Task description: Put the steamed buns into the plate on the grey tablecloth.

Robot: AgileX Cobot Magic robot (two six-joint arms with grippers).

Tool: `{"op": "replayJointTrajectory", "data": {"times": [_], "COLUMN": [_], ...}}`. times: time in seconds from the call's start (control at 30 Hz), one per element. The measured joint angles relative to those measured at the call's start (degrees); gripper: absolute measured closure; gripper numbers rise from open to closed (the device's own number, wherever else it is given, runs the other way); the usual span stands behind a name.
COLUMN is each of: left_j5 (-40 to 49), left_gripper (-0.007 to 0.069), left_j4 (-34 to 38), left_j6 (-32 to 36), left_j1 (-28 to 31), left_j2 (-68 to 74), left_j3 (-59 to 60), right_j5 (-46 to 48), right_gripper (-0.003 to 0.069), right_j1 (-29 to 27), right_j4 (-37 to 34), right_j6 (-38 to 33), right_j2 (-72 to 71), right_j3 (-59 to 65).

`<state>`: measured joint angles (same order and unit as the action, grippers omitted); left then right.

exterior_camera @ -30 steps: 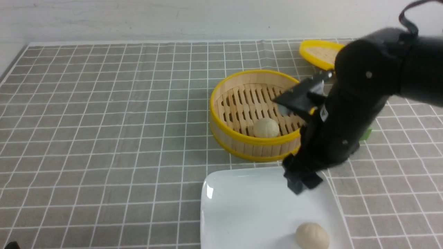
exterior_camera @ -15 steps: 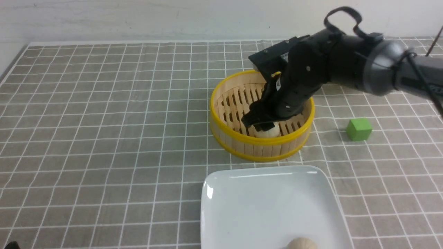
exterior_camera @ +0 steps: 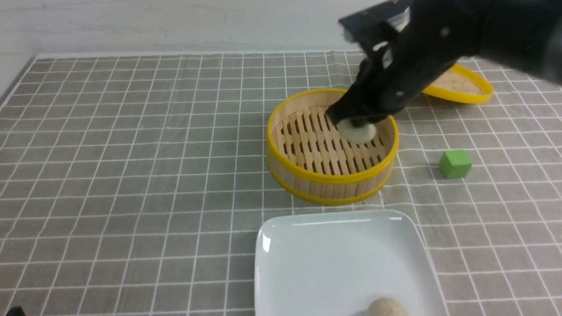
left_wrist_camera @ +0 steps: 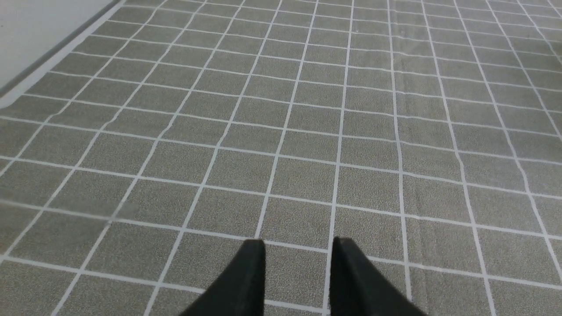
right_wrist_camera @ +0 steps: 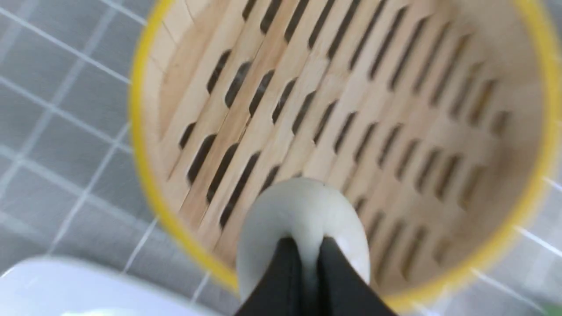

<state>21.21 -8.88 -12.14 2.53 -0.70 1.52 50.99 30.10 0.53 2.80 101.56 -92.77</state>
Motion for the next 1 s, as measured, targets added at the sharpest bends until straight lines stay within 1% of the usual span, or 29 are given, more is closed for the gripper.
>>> {"op": "replayJointTrajectory", "data": {"times": [0.07,0.1,0.13,0.23,0.27,0.3,0.33,0.4,0.47,0.53,0.57,0.6,0.67,0.73,0.83,0.87,0.93,0.97,1.0], "left_j5": [0.00,0.00,0.00,0.00,0.00,0.00,0.00,0.00,0.00,0.00,0.00,0.00,0.00,0.00,0.00,0.00,0.00,0.00,0.00], "left_gripper": [0.0384,0.0384,0.0384,0.0384,0.0384,0.0384,0.0384,0.0384,0.0384,0.0384,0.0384,0.0384,0.0384,0.0384,0.0384,0.0384,0.0384,0.0384,0.0384], "left_j4": [0.00,0.00,0.00,0.00,0.00,0.00,0.00,0.00,0.00,0.00,0.00,0.00,0.00,0.00,0.00,0.00,0.00,0.00,0.00], "left_j6": [0.00,0.00,0.00,0.00,0.00,0.00,0.00,0.00,0.00,0.00,0.00,0.00,0.00,0.00,0.00,0.00,0.00,0.00,0.00], "left_j1": [0.00,0.00,0.00,0.00,0.00,0.00,0.00,0.00,0.00,0.00,0.00,0.00,0.00,0.00,0.00,0.00,0.00,0.00,0.00], "left_j2": [0.00,0.00,0.00,0.00,0.00,0.00,0.00,0.00,0.00,0.00,0.00,0.00,0.00,0.00,0.00,0.00,0.00,0.00,0.00], "left_j3": [0.00,0.00,0.00,0.00,0.00,0.00,0.00,0.00,0.00,0.00,0.00,0.00,0.00,0.00,0.00,0.00,0.00,0.00,0.00], "right_j5": [6.34,6.69,8.17,6.22,5.45,0.75,0.07,-9.05,-14.00,-17.89,-18.10,-19.23,-19.88,-19.32,-15.36,-12.04,-9.41,-4.17,-0.99], "right_gripper": [0.0635,0.0635,0.0635,0.0635,0.0635,0.0635,0.0634,0.0620,0.0599,0.0541,0.0534,0.0475,0.0387,0.0274,0.0187,0.0167,0.0160,0.0170,0.0189], "right_j1": [0.00,0.00,0.00,0.05,0.05,0.05,0.05,0.11,0.11,0.11,0.11,0.11,0.11,0.11,0.11,0.11,0.11,0.11,0.11], "right_j4": [-2.56,-2.82,-4.88,-10.29,-11.07,-14.36,-14.74,-17.85,-18.81,-19.72,-19.75,-20.55,-21.07,-21.07,-20.26,-19.08,-18.07,-15.85,-14.57], "right_j6": [0.00,0.00,0.00,-0.05,-0.05,-0.19,-0.24,-1.42,-2.80,-4.13,-4.13,-4.46,-4.65,-4.87,-4.93,-4.97,-5.04,-5.09,-5.09], "right_j2": [-8.12,-9.30,-13.07,-18.24,-18.42,-18.94,-18.94,-16.97,-14.63,-11.68,-11.38,-9.59,-7.86,-7.40,-8.53,-9.76,-11.13,-14.67,-16.77], "right_j3": [2.68,3.07,7.26,18.62,19.43,26.76,27.51,35.95,39.06,40.72,40.77,40.85,40.90,40.84,39.36,37.91,36.32,32.94,31.06]}}
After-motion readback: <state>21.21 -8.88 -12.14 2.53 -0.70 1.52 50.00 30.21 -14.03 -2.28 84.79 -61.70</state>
